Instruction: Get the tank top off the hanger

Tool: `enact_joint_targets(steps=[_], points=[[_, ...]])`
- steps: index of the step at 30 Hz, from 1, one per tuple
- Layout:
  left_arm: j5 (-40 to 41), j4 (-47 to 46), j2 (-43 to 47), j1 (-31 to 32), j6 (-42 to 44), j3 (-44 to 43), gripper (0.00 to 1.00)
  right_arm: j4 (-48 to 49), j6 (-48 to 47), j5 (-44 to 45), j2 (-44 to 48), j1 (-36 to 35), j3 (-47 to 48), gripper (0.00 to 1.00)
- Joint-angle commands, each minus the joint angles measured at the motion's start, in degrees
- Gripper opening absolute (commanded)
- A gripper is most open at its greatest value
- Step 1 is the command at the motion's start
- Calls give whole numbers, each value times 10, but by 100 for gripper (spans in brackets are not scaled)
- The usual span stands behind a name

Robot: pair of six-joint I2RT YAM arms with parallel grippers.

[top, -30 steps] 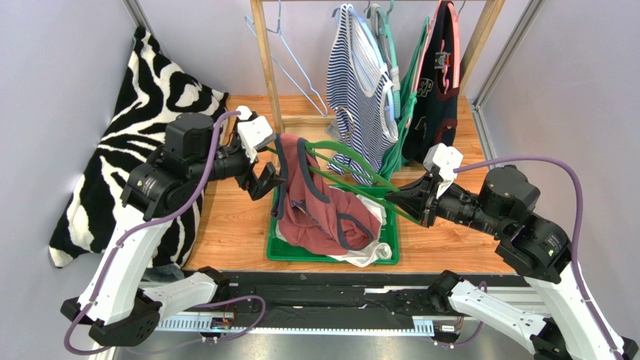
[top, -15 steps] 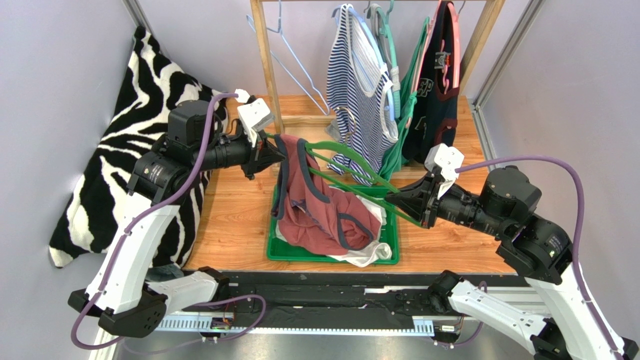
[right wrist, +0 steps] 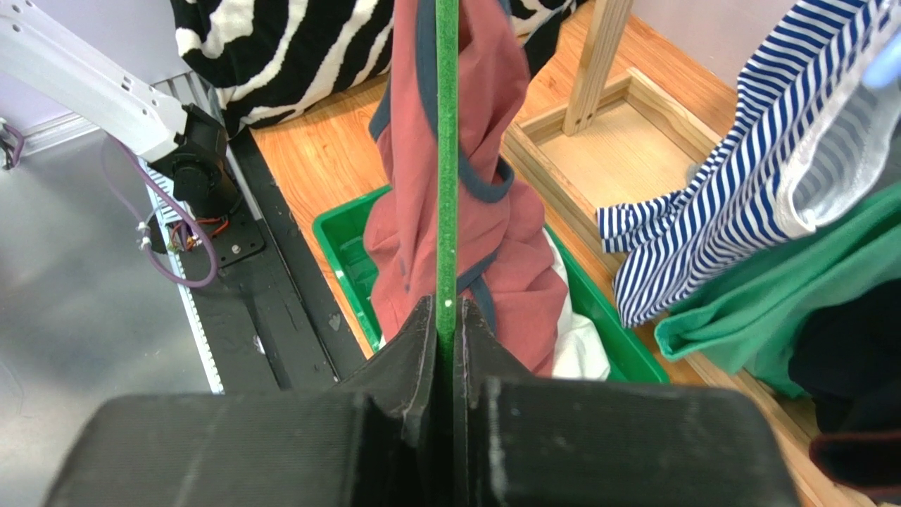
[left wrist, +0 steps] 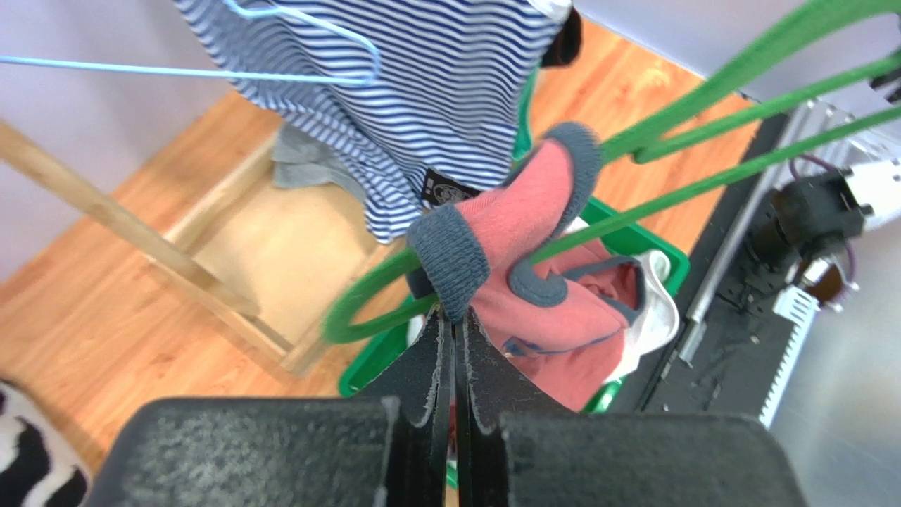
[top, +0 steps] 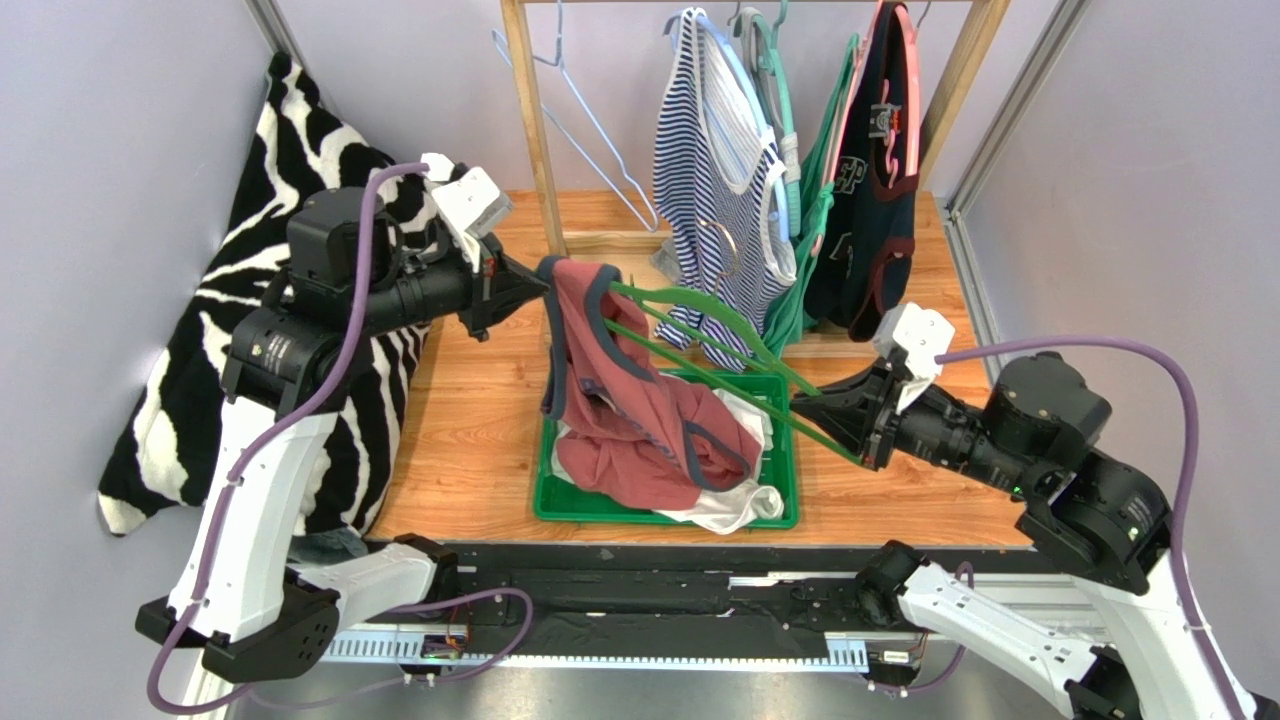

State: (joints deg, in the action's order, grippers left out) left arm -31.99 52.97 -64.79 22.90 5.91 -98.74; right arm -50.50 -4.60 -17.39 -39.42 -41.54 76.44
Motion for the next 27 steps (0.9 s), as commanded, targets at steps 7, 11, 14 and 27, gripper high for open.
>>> enact_joint_targets(steps=[7,11,14,27], points=[[132,-18,16,-23,-14,-36,0,-102,-17,35,50,1,77,0],[67,-16,11,-24,-26,-38,0,-132,-23,46,86,1,122,0],[34,-15,0,-22,-24,-46,0,-124,-25,63,95,1,161,0],[68,22,-69,98,81,2,0,14,76,226,-73,1,165,0]])
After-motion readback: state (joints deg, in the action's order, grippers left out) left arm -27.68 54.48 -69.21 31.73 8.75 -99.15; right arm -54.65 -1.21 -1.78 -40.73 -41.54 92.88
